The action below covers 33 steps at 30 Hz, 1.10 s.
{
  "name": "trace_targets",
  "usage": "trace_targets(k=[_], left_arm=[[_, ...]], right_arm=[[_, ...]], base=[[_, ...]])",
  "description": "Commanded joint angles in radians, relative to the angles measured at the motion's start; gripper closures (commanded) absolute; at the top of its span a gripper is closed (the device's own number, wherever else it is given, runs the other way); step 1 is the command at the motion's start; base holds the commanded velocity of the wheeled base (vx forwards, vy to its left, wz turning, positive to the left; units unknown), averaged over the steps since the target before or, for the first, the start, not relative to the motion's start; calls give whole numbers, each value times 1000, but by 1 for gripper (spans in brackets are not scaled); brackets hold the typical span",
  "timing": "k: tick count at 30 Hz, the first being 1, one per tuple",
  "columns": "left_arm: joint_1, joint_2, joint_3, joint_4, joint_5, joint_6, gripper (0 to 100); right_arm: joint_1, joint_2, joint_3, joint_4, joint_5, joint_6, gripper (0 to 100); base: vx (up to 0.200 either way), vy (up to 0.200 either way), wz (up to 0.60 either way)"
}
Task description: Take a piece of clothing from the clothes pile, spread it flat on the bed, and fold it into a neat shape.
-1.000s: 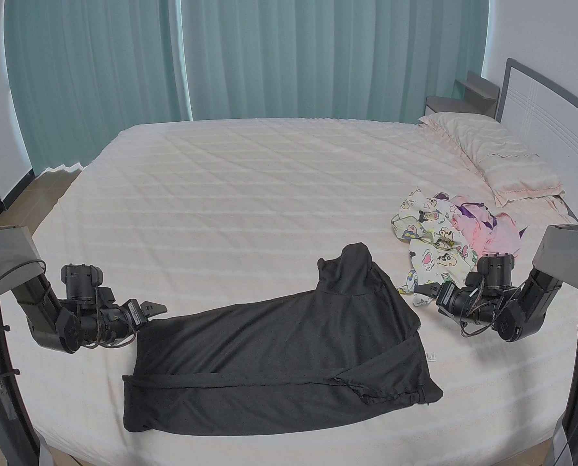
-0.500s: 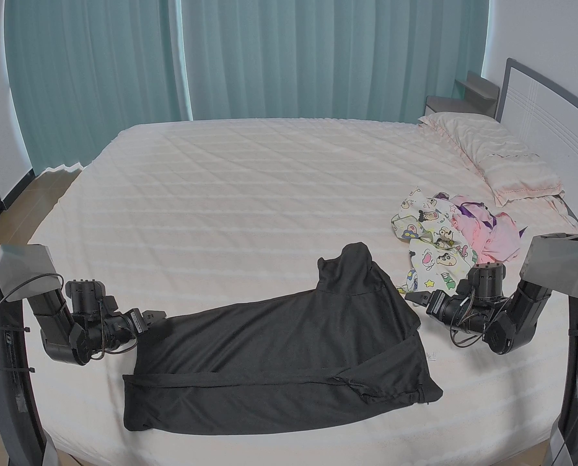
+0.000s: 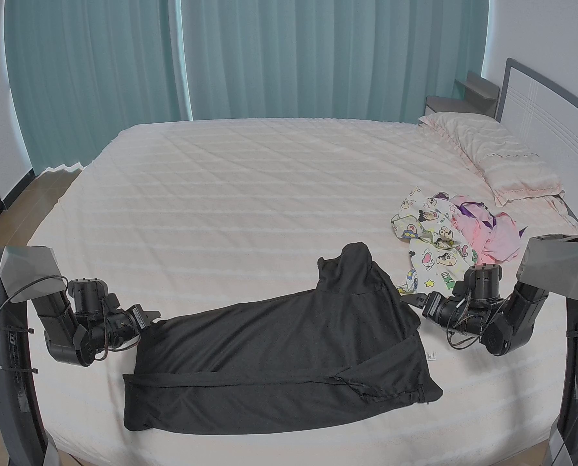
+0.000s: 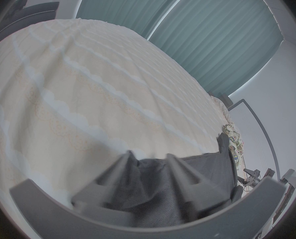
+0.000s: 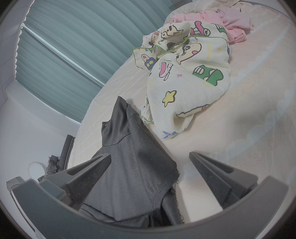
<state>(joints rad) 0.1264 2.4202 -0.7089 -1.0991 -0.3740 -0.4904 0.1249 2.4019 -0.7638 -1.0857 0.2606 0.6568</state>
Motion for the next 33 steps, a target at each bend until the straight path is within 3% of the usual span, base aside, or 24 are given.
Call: trace_targets(k=[1, 7, 12, 27, 33], left_arm=[[21, 10, -4, -1, -13, 3, 100], [27, 3, -6, -13, -19, -5, 100], [27, -24, 16, -64, -6, -34, 100], [76, -29, 26, -90, 53, -65, 100], [72, -39, 55, -93, 52, -88, 100]], right_arm=[[5, -1, -2, -2, -1, 1, 0], [24, -6, -8, -5, -15, 0, 0], [44, 5, -35, -10, -64, 0, 0], [70, 8, -60, -43, -81, 1, 0], [75, 2, -212, 104, -84, -6, 0]], base=[[0, 0, 0], [0, 0, 0], [0, 0, 0], [0, 0, 0], [0, 0, 0]])
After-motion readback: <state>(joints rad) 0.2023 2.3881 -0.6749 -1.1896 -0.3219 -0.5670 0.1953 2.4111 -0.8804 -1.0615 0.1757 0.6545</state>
